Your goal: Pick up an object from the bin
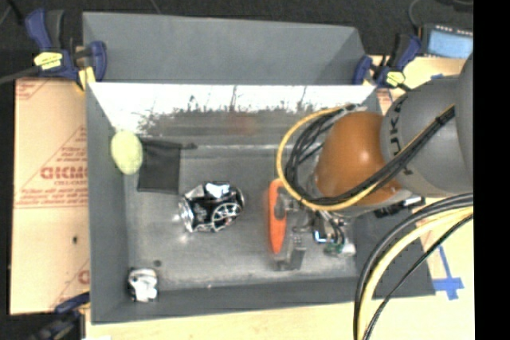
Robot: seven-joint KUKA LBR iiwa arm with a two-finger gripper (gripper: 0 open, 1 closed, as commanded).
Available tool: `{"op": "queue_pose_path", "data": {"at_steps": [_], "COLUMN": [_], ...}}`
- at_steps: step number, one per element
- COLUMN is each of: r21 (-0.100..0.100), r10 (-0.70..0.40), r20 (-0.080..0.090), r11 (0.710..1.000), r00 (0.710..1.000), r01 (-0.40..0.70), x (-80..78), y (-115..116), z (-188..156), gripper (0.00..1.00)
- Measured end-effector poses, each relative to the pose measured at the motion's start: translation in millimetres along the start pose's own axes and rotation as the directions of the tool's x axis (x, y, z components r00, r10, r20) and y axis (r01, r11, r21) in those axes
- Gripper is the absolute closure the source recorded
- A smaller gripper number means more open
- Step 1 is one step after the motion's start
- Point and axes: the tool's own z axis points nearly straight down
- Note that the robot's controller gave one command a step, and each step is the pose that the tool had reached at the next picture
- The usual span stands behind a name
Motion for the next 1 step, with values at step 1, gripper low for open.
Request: {"op": "queue_pose_path", "data": {"at_steps": [1], "r21": [-0.001], "r10": [-0.352], "r20": [0.000], "r11": [0.936], "r00": [0.936], "r01": [0.352], "x": [20.3], "y": [23.3], "z": [6.6], "gripper": [1.00]}}
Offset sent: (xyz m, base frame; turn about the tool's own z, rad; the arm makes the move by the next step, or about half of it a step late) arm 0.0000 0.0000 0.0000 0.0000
